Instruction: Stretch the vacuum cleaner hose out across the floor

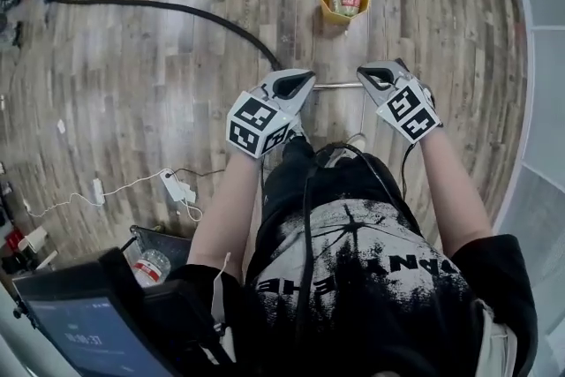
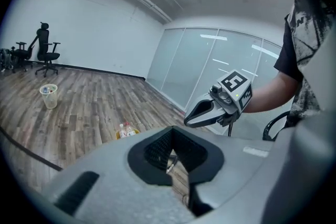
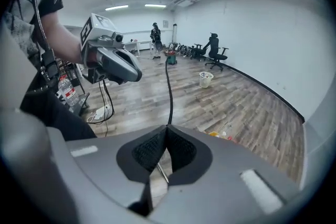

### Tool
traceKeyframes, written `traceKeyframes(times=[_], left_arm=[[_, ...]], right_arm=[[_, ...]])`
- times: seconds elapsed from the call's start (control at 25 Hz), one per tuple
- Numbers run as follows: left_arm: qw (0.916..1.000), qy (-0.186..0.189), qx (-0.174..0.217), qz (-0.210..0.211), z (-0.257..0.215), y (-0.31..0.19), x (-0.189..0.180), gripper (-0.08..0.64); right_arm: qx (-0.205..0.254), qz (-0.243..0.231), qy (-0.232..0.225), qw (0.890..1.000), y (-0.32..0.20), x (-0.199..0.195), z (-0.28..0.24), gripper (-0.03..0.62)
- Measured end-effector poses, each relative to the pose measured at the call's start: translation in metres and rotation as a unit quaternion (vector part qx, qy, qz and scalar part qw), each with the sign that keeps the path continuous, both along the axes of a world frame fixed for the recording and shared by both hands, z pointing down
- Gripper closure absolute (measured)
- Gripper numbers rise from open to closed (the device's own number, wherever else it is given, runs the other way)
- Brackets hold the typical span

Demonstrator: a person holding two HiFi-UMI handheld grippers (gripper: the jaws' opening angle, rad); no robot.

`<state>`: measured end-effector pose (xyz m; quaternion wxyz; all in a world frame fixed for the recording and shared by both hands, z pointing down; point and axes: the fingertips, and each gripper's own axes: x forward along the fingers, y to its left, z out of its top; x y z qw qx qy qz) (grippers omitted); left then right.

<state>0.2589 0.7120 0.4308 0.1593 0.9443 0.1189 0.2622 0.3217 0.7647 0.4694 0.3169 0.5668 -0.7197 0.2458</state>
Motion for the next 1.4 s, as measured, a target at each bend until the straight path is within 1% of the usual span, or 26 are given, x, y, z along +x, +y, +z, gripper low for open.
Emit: traceKeyframes(times=[0.16,0.28,0.44,0.64,0.88,1.0,1.16,1.28,1.4], left_arm=[[0.9992,0.033,0.020,0.008,-0.042,-0.029,-0.004,0.560],[0.9979,0.054,0.036,0.005,-0.066,-0.055,-0.006,0.560],[0.9956,0.087,0.023,-0.024,-0.099,-0.087,-0.011,0.560],[0.9912,0.100,0.037,-0.078,-0.125,-0.105,-0.019,0.560],[0.9803,0.102,0.083,-0.148,-0.159,-0.106,-0.013,0.560],[0.9723,0.101,0.106,-0.182,-0.170,-0.099,-0.009,0.560],[0.9636,0.099,0.123,-0.216,-0.179,-0.079,-0.003,0.560],[0.9548,0.101,0.134,-0.246,-0.185,-0.068,0.001,0.560],[0.9480,0.099,0.147,-0.264,-0.188,-0.060,0.004,0.560]], right_arm=[[0.051,0.033,-0.012,0.998,-0.039,-0.008,-0.045,0.586],[0.085,0.032,-0.025,0.996,-0.072,-0.016,-0.069,0.586],[0.109,-0.003,-0.025,0.994,-0.111,-0.027,-0.097,0.584],[0.140,-0.052,-0.034,0.988,-0.141,-0.032,-0.134,0.584],[0.177,-0.124,-0.046,0.975,-0.155,-0.026,-0.176,0.584],[0.196,-0.157,-0.052,0.966,-0.151,-0.022,-0.194,0.584],[0.213,-0.187,-0.053,0.958,-0.136,-0.013,-0.212,0.584],[0.221,-0.212,-0.054,0.950,-0.128,-0.008,-0.222,0.584],[0.231,-0.226,-0.057,0.945,-0.118,-0.003,-0.229,0.584]])
